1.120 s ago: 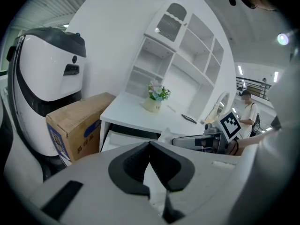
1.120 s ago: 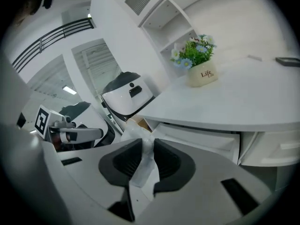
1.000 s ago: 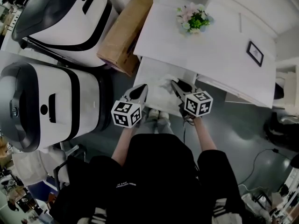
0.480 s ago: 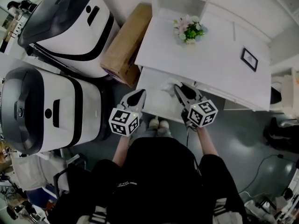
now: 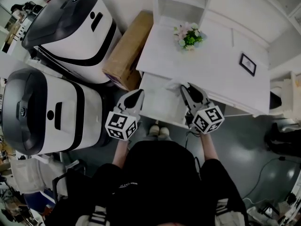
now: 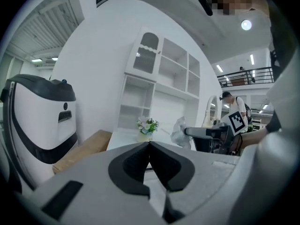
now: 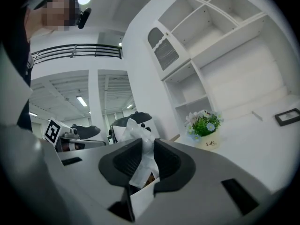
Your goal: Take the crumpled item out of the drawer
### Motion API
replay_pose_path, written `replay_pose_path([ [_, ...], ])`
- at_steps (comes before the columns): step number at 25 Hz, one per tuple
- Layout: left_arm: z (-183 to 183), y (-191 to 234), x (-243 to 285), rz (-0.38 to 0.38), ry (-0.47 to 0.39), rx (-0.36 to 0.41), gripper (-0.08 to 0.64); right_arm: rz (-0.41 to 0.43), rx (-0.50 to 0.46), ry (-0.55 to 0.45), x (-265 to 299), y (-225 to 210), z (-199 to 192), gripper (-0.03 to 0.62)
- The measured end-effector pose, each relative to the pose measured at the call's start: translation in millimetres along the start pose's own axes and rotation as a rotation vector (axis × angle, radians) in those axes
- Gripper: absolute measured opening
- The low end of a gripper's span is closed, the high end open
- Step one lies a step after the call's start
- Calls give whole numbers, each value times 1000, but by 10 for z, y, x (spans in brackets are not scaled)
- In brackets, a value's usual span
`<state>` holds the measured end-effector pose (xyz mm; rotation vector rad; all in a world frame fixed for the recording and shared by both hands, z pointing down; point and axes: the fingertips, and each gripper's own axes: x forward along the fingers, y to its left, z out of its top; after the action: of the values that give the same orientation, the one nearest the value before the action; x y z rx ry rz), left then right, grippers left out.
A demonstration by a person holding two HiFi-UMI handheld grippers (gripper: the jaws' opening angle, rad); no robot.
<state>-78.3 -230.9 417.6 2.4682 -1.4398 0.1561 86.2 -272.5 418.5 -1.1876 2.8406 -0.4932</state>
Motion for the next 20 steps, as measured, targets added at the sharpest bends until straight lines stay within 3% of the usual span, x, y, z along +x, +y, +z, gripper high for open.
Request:
replay_pose_path([
  [12,446,79,-154,62,-107,57,-3,-51,-92,-121,-192,-46,602,67],
  [20,658,165,-259,103,-171,66,-3,-80,-122,-171,-275,-37,792,66],
])
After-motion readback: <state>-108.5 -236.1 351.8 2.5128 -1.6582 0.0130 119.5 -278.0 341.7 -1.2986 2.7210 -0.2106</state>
